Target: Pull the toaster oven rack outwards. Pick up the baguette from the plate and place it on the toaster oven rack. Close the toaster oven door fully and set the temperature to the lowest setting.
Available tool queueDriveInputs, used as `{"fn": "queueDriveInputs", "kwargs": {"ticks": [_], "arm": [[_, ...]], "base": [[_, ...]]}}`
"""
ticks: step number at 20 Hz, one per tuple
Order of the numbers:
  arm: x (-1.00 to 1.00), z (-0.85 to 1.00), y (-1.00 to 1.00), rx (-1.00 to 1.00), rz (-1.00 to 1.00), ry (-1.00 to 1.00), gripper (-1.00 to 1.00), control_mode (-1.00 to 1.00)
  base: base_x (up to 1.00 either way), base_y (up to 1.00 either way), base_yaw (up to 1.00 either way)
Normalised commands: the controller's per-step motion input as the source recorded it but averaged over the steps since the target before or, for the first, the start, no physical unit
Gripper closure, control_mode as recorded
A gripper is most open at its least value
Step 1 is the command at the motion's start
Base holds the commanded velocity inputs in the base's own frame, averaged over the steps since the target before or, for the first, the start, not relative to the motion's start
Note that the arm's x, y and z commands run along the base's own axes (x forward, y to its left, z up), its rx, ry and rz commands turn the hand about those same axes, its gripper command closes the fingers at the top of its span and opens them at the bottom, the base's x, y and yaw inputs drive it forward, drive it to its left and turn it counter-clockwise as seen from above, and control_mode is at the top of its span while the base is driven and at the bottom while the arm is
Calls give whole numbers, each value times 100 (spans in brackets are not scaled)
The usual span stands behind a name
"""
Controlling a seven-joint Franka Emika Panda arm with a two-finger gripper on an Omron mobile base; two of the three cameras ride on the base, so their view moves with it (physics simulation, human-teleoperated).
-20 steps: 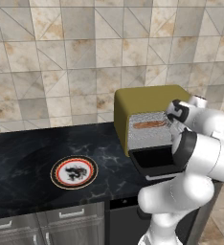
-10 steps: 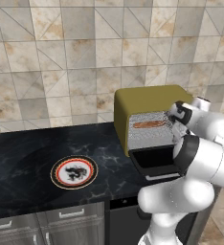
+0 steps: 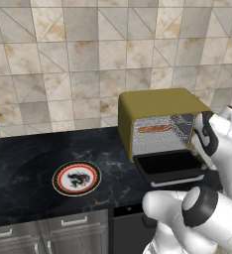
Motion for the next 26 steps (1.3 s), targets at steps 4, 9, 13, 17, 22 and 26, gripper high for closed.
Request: {"fn": "queueDriveInputs", "kwargs": {"ticks": [4,9,13,17,22,26], "arm": [[-56,0,-23,-2,6,-20,-100,-100],[-24,-3,-32,-1,12,-26,-100,-100],[0,-21,-28,0,18,-30,-100,-100],[7,-31,-9,0,19,-24,-100,-100],[30,-25,0,0,16,-17,-100,-100],[47,-7,0,0,11,-13,-100,-100]], "base": [[0,0,0],[0,0,0],[0,0,0],[0,0,0],[0,0,0],[0,0,0]]}}
